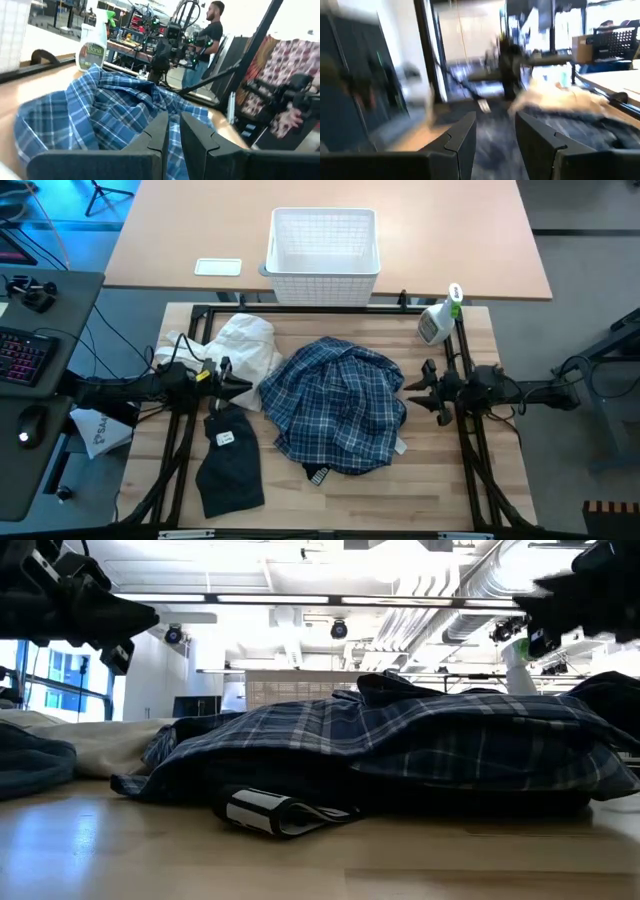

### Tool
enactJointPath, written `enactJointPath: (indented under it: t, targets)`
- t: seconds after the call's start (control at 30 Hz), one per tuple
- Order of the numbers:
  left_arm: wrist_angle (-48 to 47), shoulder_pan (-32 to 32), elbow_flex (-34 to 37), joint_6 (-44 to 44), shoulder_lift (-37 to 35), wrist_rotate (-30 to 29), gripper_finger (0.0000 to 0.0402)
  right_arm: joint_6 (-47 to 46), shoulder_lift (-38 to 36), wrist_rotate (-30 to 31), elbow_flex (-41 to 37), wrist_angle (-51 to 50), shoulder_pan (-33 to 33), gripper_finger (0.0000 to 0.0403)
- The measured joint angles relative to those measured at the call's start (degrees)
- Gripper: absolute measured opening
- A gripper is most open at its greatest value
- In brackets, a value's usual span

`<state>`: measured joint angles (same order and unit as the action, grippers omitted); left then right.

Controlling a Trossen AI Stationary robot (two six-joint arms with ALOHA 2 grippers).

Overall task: Fold laundry
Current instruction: Fold the blue plaid flannel shirt

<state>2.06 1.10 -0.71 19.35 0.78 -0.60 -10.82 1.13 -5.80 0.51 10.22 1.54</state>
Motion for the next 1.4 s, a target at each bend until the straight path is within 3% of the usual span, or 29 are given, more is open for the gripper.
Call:
enactJointPath:
  t: [0.07, 0.27, 0.4, 0.57, 0.8, 0.97, 1.1, 1.27, 1.4]
  targets:
    - [0.6, 0.0, 0.0, 1.3, 0.0, -0.1, 0.0035, -9.5, 0.0, 2.3, 0.0, 6.2, 0.0, 0.0133]
    - [2.7, 0.0, 0.0, -0.2, 0.0, -0.1, 0.0035, -37.0, 0.0, 18.4, 0.7, 20.7, 0.0, 0.0133]
    - [2.7, 0.0, 0.0, -4.2, 0.0, -0.3, 0.0035, -34.7, 2.1, 19.4, 6.1, 21.3, 0.3, 0.0133]
    - [2.6, 0.0, 0.0, -7.5, 0.0, -0.3, 0.0035, -24.7, 12.9, 25.0, 17.5, 17.9, 1.3, 0.0133]
    - [2.6, 0.0, 0.0, -7.0, 0.0, -0.7, 0.0035, -25.2, 33.0, 29.4, 36.0, -0.9, 1.0, 0.0133]
    - [2.8, 0.0, 0.0, 1.1, 0.0, -0.7, 0.0035, -25.1, 45.8, 28.7, 49.2, -16.2, 0.6, 0.0133]
    - [7.3, 0.0, 0.0, 12.4, 0.0, -1.6, 0.0035, -31.3, 55.3, 28.0, 61.7, -38.4, -2.1, 0.0134]
    - [10.1, 0.0, 0.0, 16.4, 0.0, -10.9, 0.0035, -35.2, 66.1, 15.2, 72.1, -66.3, -9.0, 0.0151]
    - [10.2, 0.0, 0.0, 22.1, 0.0, -16.0, 0.0035, -29.0, 71.3, 7.5, 70.4, -71.8, -14.5, 0.018]
